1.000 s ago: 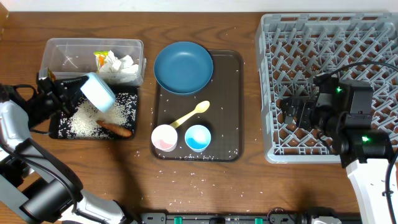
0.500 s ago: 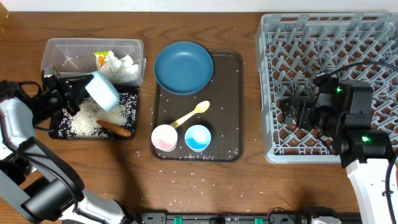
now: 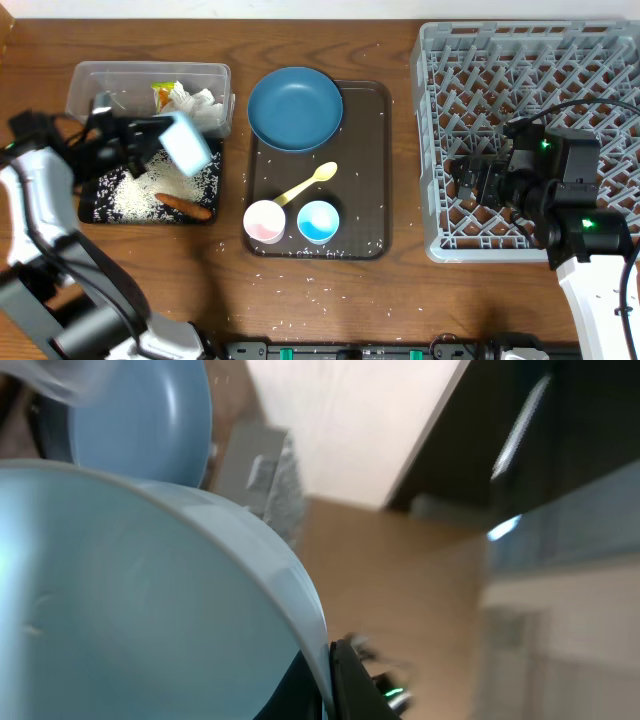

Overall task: Sort waste into correct bins and load items into the dishwasher rack
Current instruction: 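Carry the empty bowl back and set it on the brown tray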

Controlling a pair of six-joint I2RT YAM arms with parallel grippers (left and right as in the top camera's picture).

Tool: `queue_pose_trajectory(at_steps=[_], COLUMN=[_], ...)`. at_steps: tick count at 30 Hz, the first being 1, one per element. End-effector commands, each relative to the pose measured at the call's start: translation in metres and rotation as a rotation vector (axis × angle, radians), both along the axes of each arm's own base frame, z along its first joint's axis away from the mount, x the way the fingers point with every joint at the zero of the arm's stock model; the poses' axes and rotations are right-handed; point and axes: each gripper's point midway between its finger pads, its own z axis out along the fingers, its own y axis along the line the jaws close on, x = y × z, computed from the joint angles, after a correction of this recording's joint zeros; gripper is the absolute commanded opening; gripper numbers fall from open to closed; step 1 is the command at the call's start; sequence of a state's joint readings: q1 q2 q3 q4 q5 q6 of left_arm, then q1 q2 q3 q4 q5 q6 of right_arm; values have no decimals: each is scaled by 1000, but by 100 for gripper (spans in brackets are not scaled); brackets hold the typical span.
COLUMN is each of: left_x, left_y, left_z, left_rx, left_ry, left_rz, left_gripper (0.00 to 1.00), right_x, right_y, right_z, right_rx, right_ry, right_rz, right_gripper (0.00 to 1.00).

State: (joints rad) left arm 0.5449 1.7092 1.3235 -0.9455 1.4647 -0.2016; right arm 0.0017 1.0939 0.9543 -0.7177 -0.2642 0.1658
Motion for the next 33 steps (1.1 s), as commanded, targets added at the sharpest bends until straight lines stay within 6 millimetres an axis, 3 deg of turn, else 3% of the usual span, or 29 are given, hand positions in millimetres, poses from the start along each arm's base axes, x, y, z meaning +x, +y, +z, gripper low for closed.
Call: queue_pose_trajectory(at_steps=[1,5,9,12,15,19,23,26,31,33], left_x=[-2,5,8,4,-5,-12,-20,-22,-25,-25], left_y=[-42,-96,-163,-213,-261,-303,-335,-347,-350,-350], left_z=[24,26,13,-10,-46,-104,-151,-174,-188,-188], left_rx=[287,606,857,996,1102,1225,1240,1244,1251,1251], left_ry=[-128,-230,-335,-380,-400,-398,-398,-396,-383,-383], left_rz=[-85,-144,-232,-310,-408,-517,-609,-641,-662,-662], left_gripper=[6,6,6,6,6,6,6,6,7,15], right_x=[4,4,4,4,4,3,3,3,3,4], right_y=[-3,-3,-3,-3,-3,-3,-3,-3,-3,-3], right_z=[9,9,9,9,9,8,8,8,8,9], right_rx=[-15,-15,-15,-16,-16,-16,-16,-16,-16,-16], right_ry=[-29,-29,-28,-29,-29,-28,-28,-27,-28,-29], right_rz=[1,1,1,1,1,1,1,1,1,1], right_gripper=[99,99,99,99,99,99,99,99,99,99])
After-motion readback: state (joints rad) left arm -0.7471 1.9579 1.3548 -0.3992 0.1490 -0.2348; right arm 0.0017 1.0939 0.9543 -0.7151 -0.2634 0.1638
